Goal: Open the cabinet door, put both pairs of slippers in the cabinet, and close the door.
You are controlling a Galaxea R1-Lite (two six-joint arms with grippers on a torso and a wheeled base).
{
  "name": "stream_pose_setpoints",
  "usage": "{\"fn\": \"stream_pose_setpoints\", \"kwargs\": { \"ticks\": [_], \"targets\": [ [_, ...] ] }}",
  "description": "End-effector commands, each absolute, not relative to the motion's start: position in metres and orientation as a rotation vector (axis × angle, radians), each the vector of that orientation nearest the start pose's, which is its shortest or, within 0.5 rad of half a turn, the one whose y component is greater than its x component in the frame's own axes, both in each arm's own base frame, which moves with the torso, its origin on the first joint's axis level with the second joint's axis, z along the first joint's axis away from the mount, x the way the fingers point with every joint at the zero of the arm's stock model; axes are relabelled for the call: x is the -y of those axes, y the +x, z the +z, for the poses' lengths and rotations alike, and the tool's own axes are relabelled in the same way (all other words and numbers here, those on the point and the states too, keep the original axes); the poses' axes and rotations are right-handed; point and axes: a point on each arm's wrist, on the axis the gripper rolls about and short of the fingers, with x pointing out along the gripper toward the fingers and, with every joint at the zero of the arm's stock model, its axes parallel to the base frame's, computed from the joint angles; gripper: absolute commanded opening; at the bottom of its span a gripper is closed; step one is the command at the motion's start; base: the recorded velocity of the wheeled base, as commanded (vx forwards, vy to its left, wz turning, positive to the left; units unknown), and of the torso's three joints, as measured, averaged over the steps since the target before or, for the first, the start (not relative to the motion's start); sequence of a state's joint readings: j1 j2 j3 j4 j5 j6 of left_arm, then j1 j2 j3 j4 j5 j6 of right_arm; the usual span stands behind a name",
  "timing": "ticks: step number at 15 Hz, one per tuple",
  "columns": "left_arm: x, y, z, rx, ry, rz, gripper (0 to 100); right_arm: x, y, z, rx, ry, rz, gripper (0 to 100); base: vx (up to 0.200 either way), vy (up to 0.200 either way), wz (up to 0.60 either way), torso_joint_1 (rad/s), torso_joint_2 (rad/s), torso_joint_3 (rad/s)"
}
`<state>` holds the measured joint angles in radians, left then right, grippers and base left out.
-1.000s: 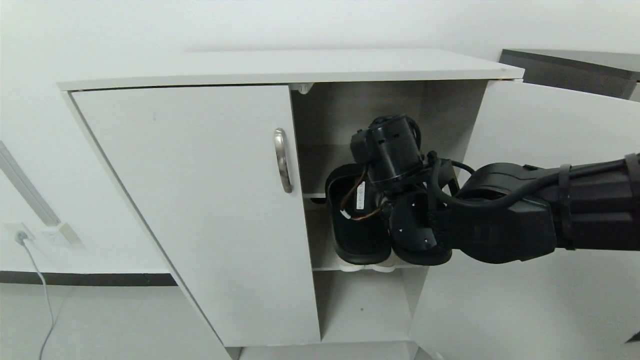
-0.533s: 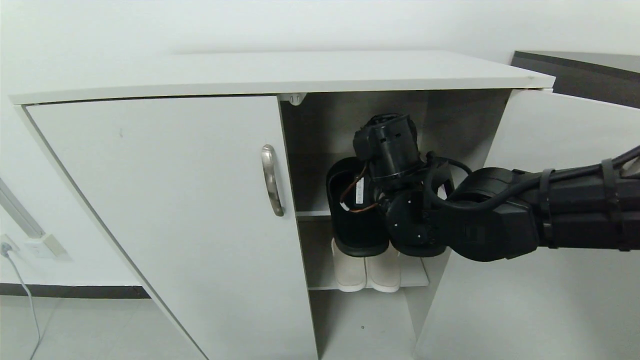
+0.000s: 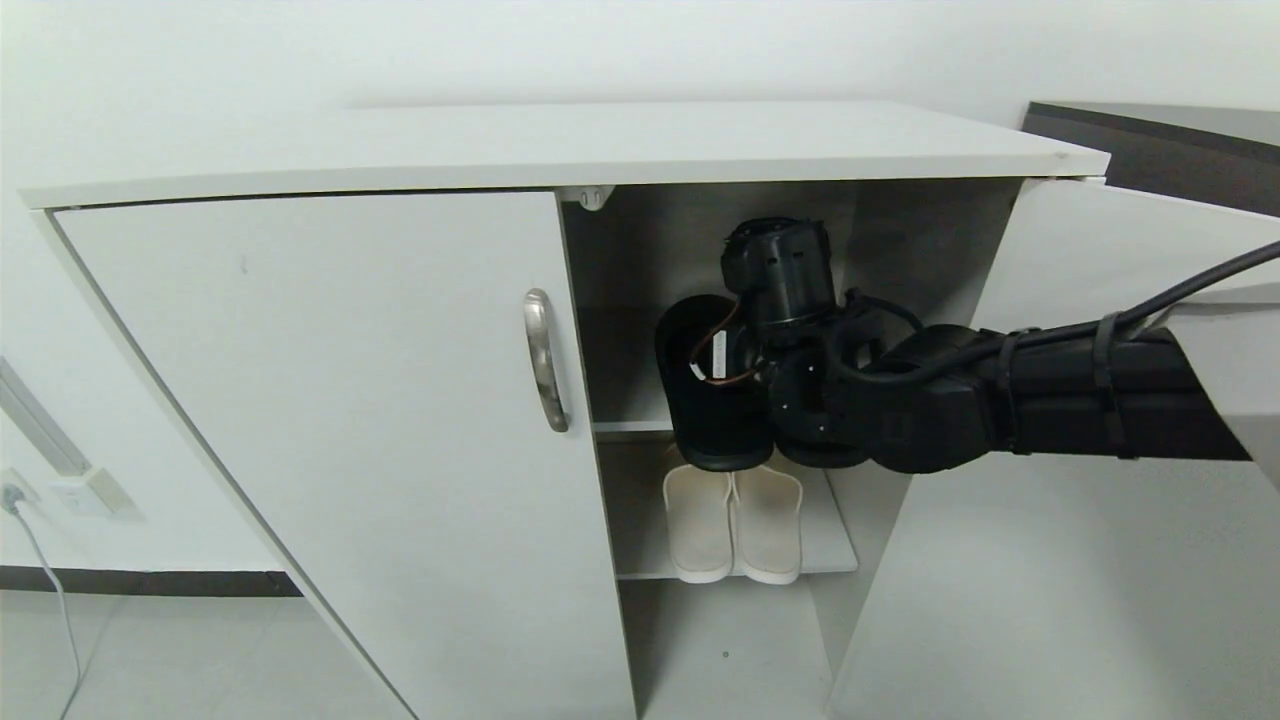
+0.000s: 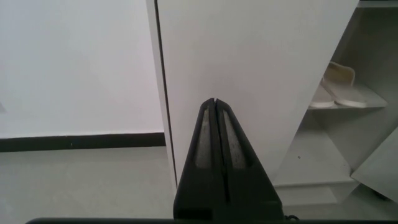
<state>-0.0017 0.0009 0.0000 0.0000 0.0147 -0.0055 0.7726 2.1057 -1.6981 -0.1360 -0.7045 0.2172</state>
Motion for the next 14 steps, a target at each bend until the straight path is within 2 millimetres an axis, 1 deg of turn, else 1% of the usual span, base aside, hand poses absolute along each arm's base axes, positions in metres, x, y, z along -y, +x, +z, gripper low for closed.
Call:
{"fn": "stream_pose_setpoints", "kwargs": {
  "ticks": [1,4,7,14],
  "targets": [
    [0.0,-0.023,0.076,-0.001,-0.006,0.014,0,-0.298,0.331,0.239,-0.206,0.044,0.054,0,0.0,0.0,0.0,0.0,0.0,0.0],
    [0.0,-0.023,0.076,-0.001,-0.006,0.014,0,-0.298,0.346,0.243,-0.193,0.061,0.032,0,0.0,0.0,0.0,0.0,0.0,0.0],
    [0.0,-0.023,0.076,-0.001,-0.006,0.014,0,-0.298,0.355,0.238,-0.193,0.062,0.02,0,0.0,0.0,0.0,0.0,0.0,0.0],
    [0.0,-0.023,0.076,-0.001,-0.006,0.014,0,-0.299,0.359,0.231,-0.206,0.06,0.013,0,0.0,0.0,0.0,0.0,0.0,0.0]
  ]
}}
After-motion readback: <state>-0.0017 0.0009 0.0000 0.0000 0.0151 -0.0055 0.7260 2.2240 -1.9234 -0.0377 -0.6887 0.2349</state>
